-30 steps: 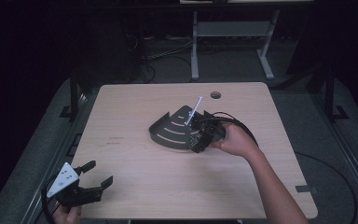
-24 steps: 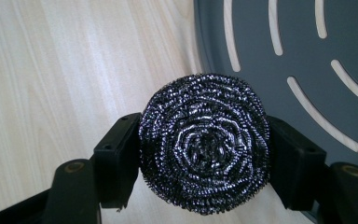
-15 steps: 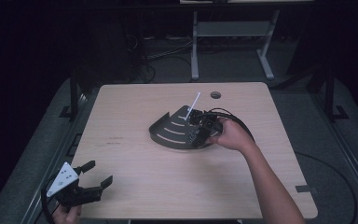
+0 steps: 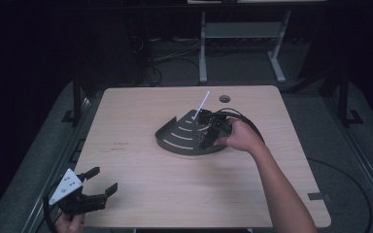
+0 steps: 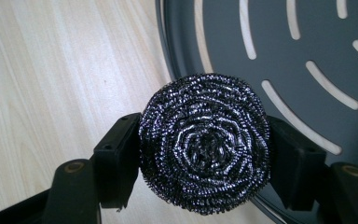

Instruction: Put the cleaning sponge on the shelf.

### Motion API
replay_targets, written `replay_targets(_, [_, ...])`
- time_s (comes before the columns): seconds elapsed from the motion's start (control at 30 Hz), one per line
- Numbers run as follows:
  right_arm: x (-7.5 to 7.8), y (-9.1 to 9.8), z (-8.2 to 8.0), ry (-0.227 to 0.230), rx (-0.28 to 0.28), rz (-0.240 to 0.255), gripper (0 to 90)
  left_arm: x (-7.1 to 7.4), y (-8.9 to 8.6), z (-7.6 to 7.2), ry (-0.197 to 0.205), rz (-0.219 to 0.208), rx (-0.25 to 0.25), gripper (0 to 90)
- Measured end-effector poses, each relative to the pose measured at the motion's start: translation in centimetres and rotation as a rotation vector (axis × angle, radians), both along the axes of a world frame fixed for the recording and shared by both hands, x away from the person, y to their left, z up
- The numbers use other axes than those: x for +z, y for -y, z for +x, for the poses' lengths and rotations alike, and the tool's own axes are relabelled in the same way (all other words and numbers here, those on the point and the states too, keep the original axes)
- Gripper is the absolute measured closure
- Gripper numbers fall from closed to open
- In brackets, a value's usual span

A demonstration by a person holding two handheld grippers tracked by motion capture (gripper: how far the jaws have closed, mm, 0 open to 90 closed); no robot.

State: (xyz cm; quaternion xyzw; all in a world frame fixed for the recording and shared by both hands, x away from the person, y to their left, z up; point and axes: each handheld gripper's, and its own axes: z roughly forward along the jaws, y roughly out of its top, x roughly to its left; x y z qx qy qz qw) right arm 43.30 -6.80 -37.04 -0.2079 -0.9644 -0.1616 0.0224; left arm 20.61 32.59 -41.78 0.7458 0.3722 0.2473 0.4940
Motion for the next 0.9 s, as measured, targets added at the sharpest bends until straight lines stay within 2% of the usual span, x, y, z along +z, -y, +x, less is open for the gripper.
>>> replay_targets(0.1, [0.1, -0.1, 0.4, -0.003, -0.003, -0.012, 32.6, 0.0, 0.1, 0.0, 0.002, 0.004, 0.0, 13.3])
replay_targets(0.2, [0.0, -0.2, 0.7, -0.006, -0.01, 0.002, 32.6, 0.0, 0.1, 0.0, 0.001, 0.007, -0.001, 13.2])
replay_targets(0.3, [-0.4, -0.2, 1.1, -0.013, -0.014, -0.006, 32.6, 0.0, 0.1, 0.0, 0.001, 0.006, -0.001, 13.3])
replay_targets(0.57, [-1.1, -0.4, 1.9, -0.024, -0.031, 0.016, 32.6, 0.0, 0.1, 0.0, 0.002, 0.0, -0.002, 13.3])
replay_targets(0.9, [-2.5, -0.5, 3.2, -0.027, -0.077, 0.011, 32.5, 0.0, 0.2, 0.0, 0.003, 0.001, -0.006, 13.3])
